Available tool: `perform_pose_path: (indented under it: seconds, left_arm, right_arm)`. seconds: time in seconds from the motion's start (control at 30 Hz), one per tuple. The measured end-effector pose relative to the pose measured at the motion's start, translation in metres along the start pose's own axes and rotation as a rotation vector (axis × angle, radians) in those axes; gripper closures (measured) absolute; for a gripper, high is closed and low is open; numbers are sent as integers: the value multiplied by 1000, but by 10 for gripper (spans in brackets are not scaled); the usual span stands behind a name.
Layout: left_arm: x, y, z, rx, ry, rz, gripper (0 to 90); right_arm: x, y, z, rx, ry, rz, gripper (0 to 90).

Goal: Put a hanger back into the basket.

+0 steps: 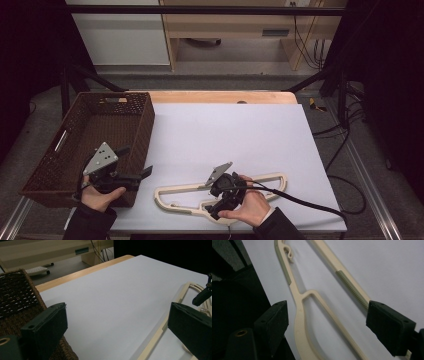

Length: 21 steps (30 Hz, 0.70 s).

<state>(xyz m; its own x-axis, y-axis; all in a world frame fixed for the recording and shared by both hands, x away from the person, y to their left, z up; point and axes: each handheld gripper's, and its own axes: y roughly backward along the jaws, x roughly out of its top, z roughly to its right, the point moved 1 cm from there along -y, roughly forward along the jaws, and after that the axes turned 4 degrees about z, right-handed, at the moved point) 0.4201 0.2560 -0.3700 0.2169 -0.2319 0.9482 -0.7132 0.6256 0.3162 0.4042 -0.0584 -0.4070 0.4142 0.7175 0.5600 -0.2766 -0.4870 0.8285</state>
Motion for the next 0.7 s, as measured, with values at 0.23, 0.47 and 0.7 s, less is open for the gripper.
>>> perform_pose_path:
  seconds: [0.23, 0.47, 0.7]
  left_arm:
    - [-1, -1, 0, -1, 0, -3, 23]
    - [0, -1, 0, -3, -3, -3, 23]
    - [0, -1, 1, -4, -3, -5, 23]
  right_arm:
    - [2, -13, -9, 31, 17, -100, 259]
    - [2, -23, -15, 60, -4, -160, 346]
    - [-2, -35, -17, 87, 4, -223, 443]
